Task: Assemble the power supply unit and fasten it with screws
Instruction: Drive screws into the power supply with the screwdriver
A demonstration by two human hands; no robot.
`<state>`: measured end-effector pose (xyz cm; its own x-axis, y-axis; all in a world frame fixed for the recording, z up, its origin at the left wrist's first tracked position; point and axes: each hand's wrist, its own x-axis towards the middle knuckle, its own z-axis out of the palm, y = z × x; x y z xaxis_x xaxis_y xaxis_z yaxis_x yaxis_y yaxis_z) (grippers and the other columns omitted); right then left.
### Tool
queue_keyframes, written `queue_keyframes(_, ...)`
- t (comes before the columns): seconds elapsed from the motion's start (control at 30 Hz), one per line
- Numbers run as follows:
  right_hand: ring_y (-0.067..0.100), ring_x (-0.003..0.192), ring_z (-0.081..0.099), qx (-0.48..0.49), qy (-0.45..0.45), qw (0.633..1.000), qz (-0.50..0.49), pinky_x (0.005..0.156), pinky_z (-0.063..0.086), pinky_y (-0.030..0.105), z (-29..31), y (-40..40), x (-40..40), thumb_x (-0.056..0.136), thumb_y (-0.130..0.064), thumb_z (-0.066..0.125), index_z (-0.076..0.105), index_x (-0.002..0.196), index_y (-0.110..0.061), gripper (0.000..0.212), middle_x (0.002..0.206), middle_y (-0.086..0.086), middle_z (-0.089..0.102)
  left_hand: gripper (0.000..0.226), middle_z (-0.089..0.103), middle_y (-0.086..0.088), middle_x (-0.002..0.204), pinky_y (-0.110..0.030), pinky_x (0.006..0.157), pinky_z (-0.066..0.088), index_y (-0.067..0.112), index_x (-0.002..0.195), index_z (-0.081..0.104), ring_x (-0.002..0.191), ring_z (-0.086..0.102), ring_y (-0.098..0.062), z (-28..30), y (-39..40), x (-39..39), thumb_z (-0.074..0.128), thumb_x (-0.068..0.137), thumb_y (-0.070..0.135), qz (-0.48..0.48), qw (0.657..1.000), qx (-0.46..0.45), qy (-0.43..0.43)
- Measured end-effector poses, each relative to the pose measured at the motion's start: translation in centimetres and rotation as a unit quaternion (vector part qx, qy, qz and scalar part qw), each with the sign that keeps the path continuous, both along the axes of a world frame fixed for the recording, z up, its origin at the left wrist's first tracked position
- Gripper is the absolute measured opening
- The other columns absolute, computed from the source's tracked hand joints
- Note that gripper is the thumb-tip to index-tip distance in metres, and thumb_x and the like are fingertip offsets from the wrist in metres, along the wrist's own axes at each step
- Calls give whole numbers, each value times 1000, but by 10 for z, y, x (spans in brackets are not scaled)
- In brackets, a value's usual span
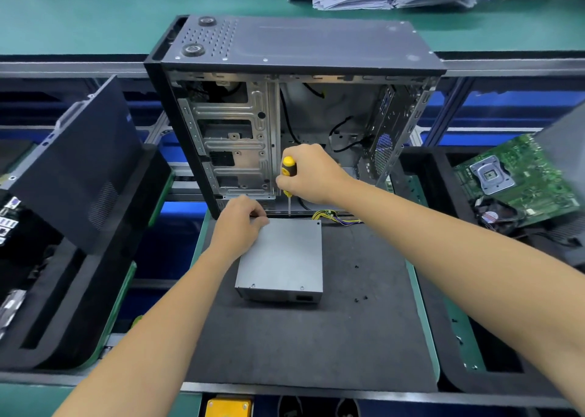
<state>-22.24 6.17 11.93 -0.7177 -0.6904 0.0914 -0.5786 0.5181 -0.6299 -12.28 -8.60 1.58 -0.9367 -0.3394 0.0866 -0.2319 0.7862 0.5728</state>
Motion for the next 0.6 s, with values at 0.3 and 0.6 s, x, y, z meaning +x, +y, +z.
queue_keyframes(0.3, 19, 58, 41, 11, 2, 1000, 29, 51, 33, 28, 2, -3, 5, 78, -14, 63, 46, 63, -11, 24, 62, 6, 50, 16, 51, 3, 87, -34, 77, 42, 19, 75, 56, 86, 48, -18, 2, 1, -11, 62, 89, 12, -40, 993, -87, -65)
queue_keyframes(0.6, 18, 56, 40, 21, 2, 999, 35, 48, 30, 26, 1, -2, 6, 79, -13, 63, 42, 60, -15, 28, 60, 2, 48, 25, 39, 3, 87, -35, 73, 33, 22, 75, 42, 80, 38, -19, 5, 2, -16, 47, 84, -1, -64, 980, -93, -162)
